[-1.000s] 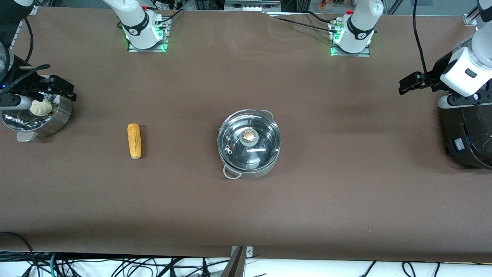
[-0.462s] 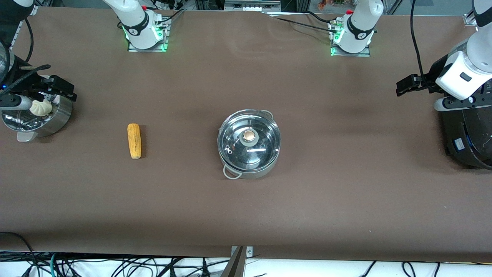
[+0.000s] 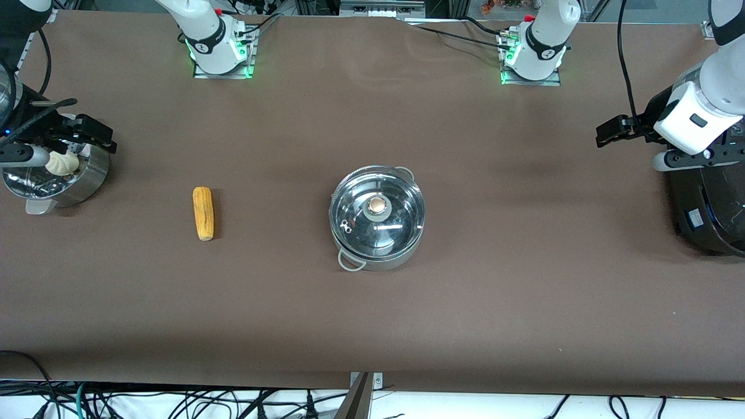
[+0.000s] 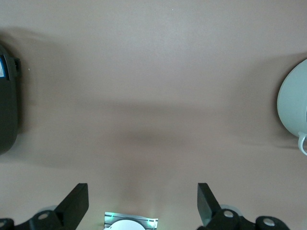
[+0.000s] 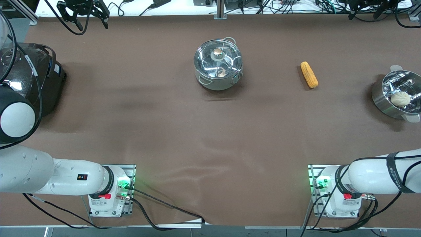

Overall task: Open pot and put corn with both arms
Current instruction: 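Reach the right gripper to the corn while the left gripper reaches the lid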

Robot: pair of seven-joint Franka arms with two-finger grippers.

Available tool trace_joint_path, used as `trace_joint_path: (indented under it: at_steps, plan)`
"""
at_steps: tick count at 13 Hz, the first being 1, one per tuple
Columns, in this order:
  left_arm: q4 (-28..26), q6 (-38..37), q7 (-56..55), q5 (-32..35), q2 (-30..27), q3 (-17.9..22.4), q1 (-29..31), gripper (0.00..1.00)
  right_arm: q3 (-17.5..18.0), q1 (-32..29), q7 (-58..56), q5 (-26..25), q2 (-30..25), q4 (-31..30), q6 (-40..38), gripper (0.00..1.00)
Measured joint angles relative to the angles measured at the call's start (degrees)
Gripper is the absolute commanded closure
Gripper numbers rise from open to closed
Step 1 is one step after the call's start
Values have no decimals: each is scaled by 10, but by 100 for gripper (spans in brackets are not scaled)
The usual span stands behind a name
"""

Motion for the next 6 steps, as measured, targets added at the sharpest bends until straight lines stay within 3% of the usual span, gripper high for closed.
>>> trace_joint_path:
  at_steps: [3,6]
  plan:
    - [1,0,-9,-1,2,-1,-2,0,1,1,0,1,63,-15,-19,0]
    - [29,5,-67,-36,35,-3,-33,0,3,18,0,1,144,-44,71,0]
